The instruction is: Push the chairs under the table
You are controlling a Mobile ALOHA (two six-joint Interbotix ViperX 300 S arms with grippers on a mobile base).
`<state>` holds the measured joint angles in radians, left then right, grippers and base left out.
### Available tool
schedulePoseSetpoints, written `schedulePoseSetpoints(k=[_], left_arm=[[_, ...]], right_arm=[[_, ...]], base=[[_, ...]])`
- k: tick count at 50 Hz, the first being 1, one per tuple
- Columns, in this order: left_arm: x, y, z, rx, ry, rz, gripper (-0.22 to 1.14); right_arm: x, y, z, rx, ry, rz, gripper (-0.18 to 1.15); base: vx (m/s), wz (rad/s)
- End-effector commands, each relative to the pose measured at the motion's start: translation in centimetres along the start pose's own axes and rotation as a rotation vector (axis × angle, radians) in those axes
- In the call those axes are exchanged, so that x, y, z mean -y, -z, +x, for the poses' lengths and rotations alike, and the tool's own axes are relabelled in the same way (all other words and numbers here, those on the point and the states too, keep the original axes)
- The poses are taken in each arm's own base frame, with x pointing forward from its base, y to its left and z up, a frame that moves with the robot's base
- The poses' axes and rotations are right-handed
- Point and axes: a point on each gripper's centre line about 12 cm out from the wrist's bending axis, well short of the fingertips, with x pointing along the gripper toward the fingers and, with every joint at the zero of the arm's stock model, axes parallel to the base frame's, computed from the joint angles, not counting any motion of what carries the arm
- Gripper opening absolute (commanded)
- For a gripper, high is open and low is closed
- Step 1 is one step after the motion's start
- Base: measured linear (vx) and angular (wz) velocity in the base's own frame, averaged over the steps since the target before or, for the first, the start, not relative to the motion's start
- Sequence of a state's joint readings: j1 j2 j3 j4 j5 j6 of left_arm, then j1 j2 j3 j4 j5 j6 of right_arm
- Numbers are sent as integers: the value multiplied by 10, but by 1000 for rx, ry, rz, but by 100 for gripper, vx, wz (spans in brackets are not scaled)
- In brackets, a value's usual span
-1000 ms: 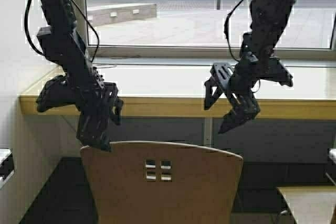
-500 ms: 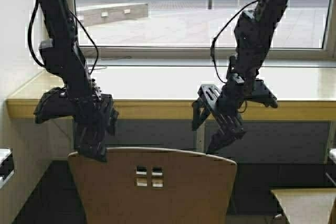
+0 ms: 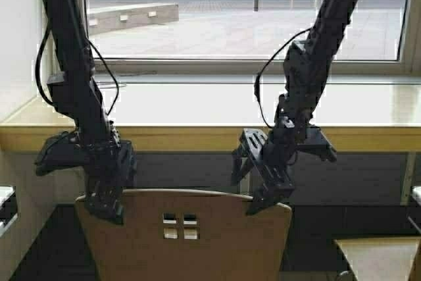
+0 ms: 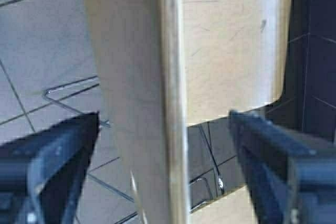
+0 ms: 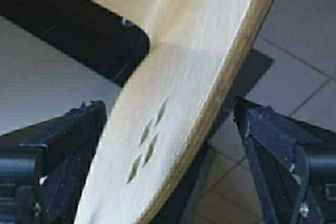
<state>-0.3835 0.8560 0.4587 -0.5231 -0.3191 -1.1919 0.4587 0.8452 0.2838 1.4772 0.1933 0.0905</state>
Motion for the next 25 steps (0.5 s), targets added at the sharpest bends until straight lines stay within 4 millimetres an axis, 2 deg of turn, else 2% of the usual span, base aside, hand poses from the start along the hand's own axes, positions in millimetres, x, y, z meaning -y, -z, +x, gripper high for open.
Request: schedulePoseSetpoints(k=[1, 11, 17, 22, 24, 25], left_arm=[[9, -3, 2, 4, 22, -11, 102], [-3, -4, 13, 9, -6, -9, 102], [-6, -5, 18, 12, -12, -12, 98], [-6, -6, 22, 12, -14, -15, 83], [-5, -6, 23, 12, -14, -17, 73], [-4, -6, 23, 11, -12, -19, 68]], right_arm=[[-11, 6, 8, -11, -24, -5, 103], [0, 10, 30, -34, 7, -12, 103], [1, 10, 39, -39, 10, -17, 98], [0, 11, 43, -49, 8, -20, 81], [-1, 11, 45, -52, 5, -20, 70], [-2, 11, 45, -53, 4, -20, 59]], base=[[3, -3], [3, -2], [3, -1], [2, -2], [2, -2], [2, -2]])
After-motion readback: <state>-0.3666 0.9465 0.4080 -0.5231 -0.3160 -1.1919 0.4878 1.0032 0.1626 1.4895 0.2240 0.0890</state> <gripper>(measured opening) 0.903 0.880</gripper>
